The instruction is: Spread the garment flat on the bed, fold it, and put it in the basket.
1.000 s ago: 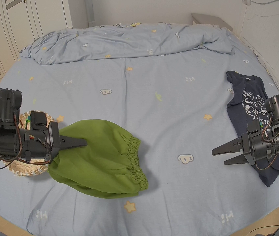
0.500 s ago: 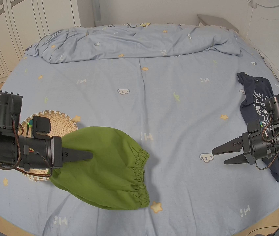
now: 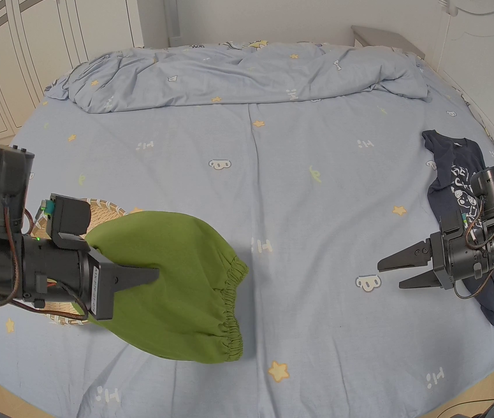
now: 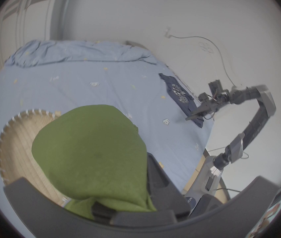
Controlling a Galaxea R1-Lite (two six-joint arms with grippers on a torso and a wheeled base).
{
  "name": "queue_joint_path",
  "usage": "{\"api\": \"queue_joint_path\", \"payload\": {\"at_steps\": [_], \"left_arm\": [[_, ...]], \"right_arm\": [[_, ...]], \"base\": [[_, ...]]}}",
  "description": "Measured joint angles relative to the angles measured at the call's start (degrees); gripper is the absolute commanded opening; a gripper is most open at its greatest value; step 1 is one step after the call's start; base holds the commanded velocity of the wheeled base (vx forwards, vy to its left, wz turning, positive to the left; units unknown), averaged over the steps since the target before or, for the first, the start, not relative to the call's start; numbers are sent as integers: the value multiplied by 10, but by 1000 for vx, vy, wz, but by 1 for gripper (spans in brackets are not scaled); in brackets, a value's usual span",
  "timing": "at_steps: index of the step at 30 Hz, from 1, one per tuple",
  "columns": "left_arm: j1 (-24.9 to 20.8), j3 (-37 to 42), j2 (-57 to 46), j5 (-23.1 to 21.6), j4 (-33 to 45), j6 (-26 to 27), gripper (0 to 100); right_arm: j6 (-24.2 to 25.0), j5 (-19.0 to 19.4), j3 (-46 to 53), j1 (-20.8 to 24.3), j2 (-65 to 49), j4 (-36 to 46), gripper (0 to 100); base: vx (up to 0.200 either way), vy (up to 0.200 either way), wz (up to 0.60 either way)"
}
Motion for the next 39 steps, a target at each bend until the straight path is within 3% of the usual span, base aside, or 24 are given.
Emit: {"api": "queue_joint_path", "payload": {"at_steps": [4, 9, 14, 20, 30, 33, 39], "left_arm": [[9, -4, -24, -2, 5, 47, 0], [28, -7, -47, -9, -7, 60, 0], [76, -9, -57, -53, -42, 61, 0], [182, -18, -61, -164, -58, 55, 0], [344, -48, -56, -264, -73, 29, 0], [382, -56, -45, -282, -75, 19, 0], [413, -50, -16, -284, -73, 17, 0]], "right_arm": [[0, 0, 0, 1, -8, 0, 100], [0, 0, -1, 2, -19, 1, 100], [0, 0, 1, 2, -24, 1, 100], [0, 0, 1, 1, -26, 1, 100], [-1, 0, 1, -1, -28, 1, 100], [-1, 0, 1, -3, -29, 1, 100], [-1, 0, 0, -4, -31, 1, 100]], "base": [[0, 0, 0], [0, 0, 0], [0, 0, 0], [0, 0, 0], [0, 0, 0], [0, 0, 0], [0, 0, 0]]}}
